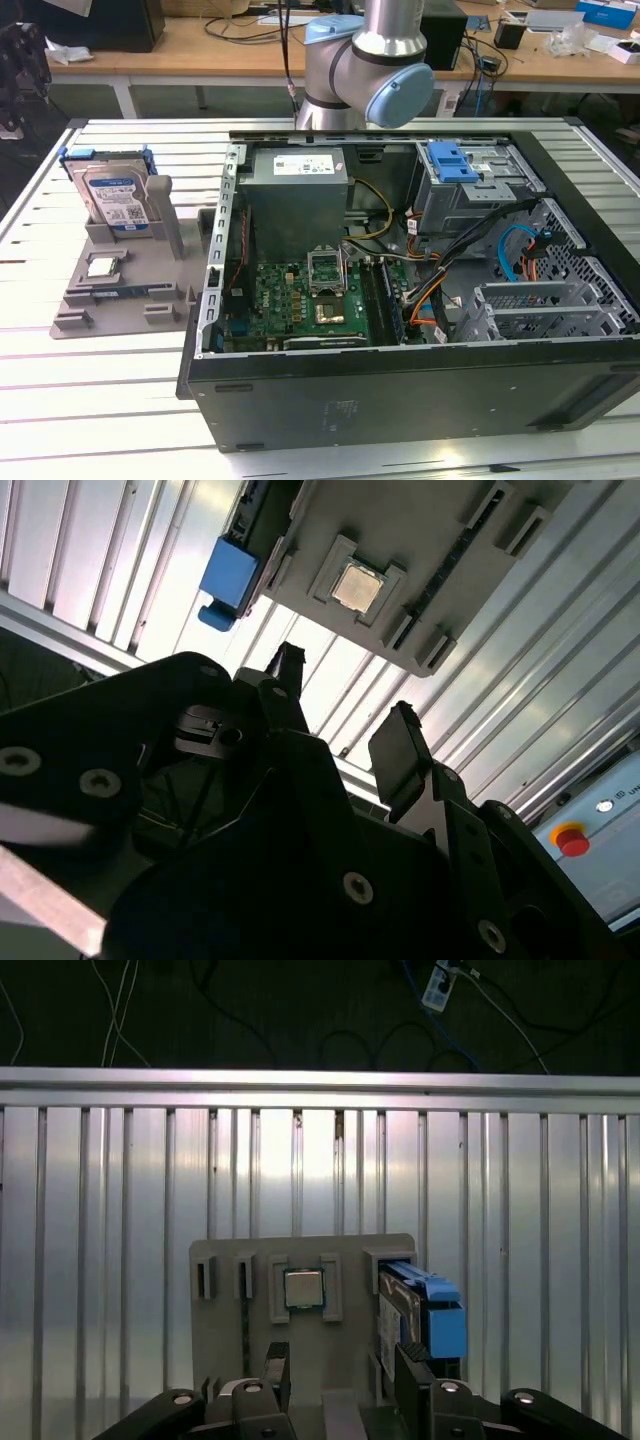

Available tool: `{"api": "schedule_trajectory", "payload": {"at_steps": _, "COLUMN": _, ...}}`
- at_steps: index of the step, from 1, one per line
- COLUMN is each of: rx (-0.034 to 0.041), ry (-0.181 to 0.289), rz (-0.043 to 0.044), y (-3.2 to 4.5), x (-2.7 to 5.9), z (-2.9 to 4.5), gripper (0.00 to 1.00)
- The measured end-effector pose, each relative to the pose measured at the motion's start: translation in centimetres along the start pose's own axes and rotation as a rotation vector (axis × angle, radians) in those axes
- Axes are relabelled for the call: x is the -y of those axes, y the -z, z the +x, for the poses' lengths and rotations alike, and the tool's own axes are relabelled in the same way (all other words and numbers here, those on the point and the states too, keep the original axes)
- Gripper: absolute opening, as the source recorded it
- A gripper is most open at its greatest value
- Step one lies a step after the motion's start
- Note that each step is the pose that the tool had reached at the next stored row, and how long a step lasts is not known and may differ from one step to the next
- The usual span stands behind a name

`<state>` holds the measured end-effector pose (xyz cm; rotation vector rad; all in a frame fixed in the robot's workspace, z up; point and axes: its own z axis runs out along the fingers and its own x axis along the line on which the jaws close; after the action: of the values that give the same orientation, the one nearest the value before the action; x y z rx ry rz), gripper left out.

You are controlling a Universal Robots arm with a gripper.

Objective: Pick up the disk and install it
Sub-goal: 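Pick up the disk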

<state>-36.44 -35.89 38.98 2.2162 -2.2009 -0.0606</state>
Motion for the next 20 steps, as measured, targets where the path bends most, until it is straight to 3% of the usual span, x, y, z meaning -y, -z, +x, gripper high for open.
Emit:
{"api": "schedule_trajectory", "payload": {"at_steps": 5, "rx": 0.0, "ry": 0.0, "rz": 0.0001, "y": -0.04, "x": 0.01, "z": -1.33, "gripper": 0.54}}
{"api": "schedule_trajectory", "payload": {"at_steps": 8, "rx": 0.0001, "ry": 0.0, "rz": 0.0001, "y": -0.08, "x": 0.02, "z": -2.85, "gripper": 0.54}}
{"api": "schedule_trajectory", "payload": {"at_steps": 9, "rx": 0.0001, "ry": 0.0, "rz": 0.0001, "y": -0.12, "x": 0.04, "z": -4.3, "gripper": 0.54}}
{"api": "schedule_trajectory", "payload": {"at_steps": 10, "rx": 0.0001, "ry": 0.0, "rz": 0.0, "y": -0.14, "x": 0.04, "z": -5.26, "gripper": 0.54}}
{"api": "schedule_trajectory", "payload": {"at_steps": 12, "rx": 0.0, "ry": 0.0, "rz": 0.0001, "y": -0.17, "x": 0.05, "z": -6.33, "gripper": 0.54}}
{"api": "schedule_trajectory", "payload": {"at_steps": 15, "rx": 0.0, "ry": 0.0, "rz": 0.0, "y": -0.21, "x": 0.05, "z": -7.26, "gripper": 0.54}}
{"api": "schedule_trajectory", "payload": {"at_steps": 20, "rx": 0.0, "ry": 0.0, "rz": 0.0001, "y": -0.33, "x": 0.06, "z": -8.05, "gripper": 0.54}}
